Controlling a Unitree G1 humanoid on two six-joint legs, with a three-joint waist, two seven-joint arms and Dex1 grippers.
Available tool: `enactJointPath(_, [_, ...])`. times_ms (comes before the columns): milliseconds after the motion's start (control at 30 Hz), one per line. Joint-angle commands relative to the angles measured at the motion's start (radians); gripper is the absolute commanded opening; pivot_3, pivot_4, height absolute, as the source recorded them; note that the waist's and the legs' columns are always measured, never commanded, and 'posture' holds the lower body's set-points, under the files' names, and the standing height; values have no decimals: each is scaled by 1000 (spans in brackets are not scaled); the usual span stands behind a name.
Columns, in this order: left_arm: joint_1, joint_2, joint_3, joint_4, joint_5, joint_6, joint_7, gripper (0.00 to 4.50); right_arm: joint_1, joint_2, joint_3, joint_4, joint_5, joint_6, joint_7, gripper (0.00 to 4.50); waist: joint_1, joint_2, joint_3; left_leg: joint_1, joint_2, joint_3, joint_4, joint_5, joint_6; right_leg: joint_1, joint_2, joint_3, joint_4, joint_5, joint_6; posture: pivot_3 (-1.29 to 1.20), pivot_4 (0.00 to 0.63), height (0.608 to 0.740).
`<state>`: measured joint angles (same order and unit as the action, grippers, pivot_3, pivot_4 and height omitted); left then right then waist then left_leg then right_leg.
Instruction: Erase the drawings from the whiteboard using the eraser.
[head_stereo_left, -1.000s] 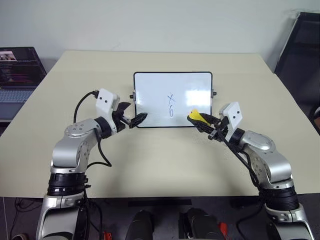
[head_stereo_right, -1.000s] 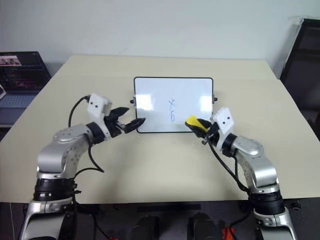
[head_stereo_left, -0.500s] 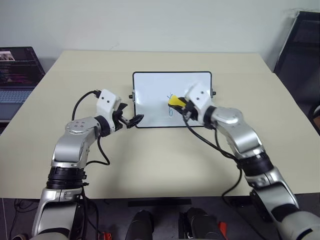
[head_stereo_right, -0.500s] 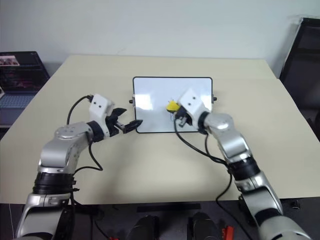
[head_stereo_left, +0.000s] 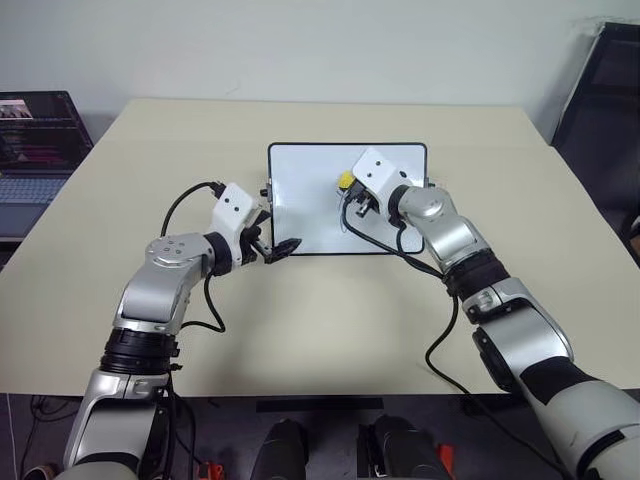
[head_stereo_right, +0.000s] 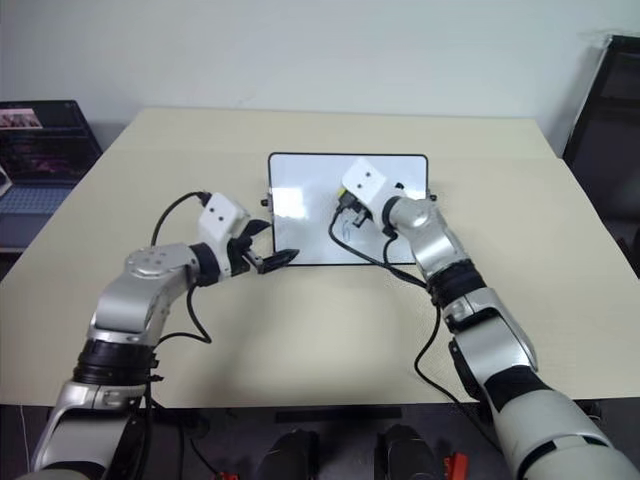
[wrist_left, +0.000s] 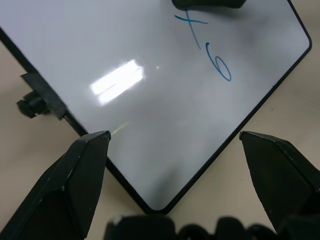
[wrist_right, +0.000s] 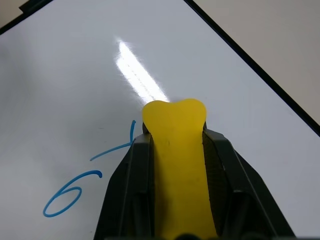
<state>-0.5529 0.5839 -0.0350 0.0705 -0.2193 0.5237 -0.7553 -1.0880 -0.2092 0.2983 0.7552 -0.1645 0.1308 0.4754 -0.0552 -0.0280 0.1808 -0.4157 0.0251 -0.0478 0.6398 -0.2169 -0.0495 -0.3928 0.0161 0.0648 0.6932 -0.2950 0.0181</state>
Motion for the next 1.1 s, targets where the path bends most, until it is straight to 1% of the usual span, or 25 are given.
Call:
enactJointPath(33, [3,0,7,-31,3,-31,-3,4500,-1,-6,32,8,-35,-8,60,985,-1,0,0,0,0,0,0,0,0,0,0,0,0,0,0,0,150,740])
enactJointPath(133, [11,-3,5,-23,3,-42,-5,4500,24,-23,64,-25,-56,-3,136,985,-1,0,0,1,0,-1,0,0,0,0,0,0,2,0,0,0,150,740])
enactJointPath(233, [20,-7,3,-23,2,-49,-4,4500,22,-24,65,-31,-71,-10,136,985,-1,0,0,2,0,-1,1,0,0,0,0,0,3,0,0,0,150,740])
enactJointPath(400, [28,-16,-2,-38,3,-44,-1,4500,-39,0,19,39,-91,-57,-12,985,-1,0,0,2,0,-1,2,0,0,0,0,0,4,0,0,0,150,740])
enactJointPath(467, [30,-18,-3,-44,2,-41,-1,4500,-57,7,18,64,-91,-72,-28,985,-1,0,0,2,0,-1,2,0,0,0,0,0,5,0,0,0,150,740])
enactJointPath(633, [35,-20,-4,-59,-1,-32,1,4500,-65,30,38,95,-101,-68,18,985,-2,0,0,2,0,-1,2,0,0,0,0,0,4,0,0,0,150,740])
enactJointPath(833, [40,-23,-5,-76,-4,-20,4,4500,-25,14,69,60,-120,-47,107,985,-2,0,0,2,0,-1,2,0,0,0,0,0,4,0,0,0,150,740])
enactJointPath(900, [42,-21,-6,-79,-3,-18,2,4500,-23,11,59,59,-126,-51,81,984,-2,0,0,2,0,-1,2,0,0,0,0,0,5,0,0,0,150,740])
enactJointPath(1000, [40,-19,-6,-77,-2,-17,-1,4500,-56,1,26,90,-136,-69,-16,984,-2,0,0,2,0,-2,2,0,0,0,0,0,5,0,0,0,150,740])
enactJointPath(1100, [38,-17,-7,-75,-1,-18,-5,4500,-69,-12,19,106,-138,-71,-32,984,-2,0,0,2,0,-2,3,0,0,1,0,0,5,0,0,0,150,740])
